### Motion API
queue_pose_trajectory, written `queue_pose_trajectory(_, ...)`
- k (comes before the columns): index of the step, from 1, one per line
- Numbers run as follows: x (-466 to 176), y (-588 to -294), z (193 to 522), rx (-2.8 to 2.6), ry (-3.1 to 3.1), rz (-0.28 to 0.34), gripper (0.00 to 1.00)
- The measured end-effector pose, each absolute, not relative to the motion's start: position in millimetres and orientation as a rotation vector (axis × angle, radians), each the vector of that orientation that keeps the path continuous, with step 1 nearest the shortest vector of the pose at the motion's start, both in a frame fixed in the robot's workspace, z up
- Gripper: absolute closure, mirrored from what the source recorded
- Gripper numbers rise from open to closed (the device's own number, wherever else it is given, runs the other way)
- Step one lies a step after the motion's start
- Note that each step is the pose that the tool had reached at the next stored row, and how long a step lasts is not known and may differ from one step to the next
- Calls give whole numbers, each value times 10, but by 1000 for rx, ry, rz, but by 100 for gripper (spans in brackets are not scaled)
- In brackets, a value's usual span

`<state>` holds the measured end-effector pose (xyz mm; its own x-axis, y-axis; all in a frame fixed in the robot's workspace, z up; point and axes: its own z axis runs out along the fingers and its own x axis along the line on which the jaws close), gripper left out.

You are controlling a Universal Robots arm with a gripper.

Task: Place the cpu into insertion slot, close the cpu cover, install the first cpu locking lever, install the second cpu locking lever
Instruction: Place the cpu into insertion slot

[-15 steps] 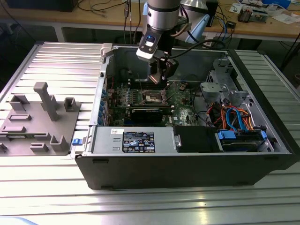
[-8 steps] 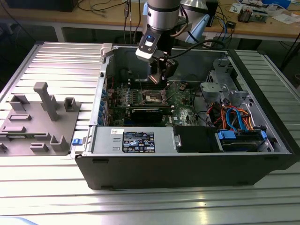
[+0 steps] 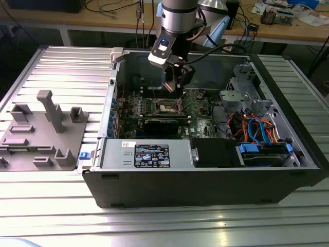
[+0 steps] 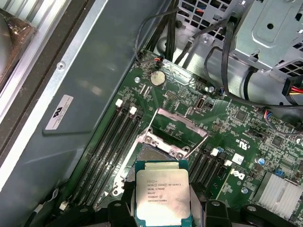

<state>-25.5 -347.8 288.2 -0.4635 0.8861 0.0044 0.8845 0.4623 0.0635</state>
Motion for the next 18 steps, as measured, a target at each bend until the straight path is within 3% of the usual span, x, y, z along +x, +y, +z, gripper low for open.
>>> queue_pose_trajectory(18, -255, -3478, 2879, 1637, 2645, 88, 46)
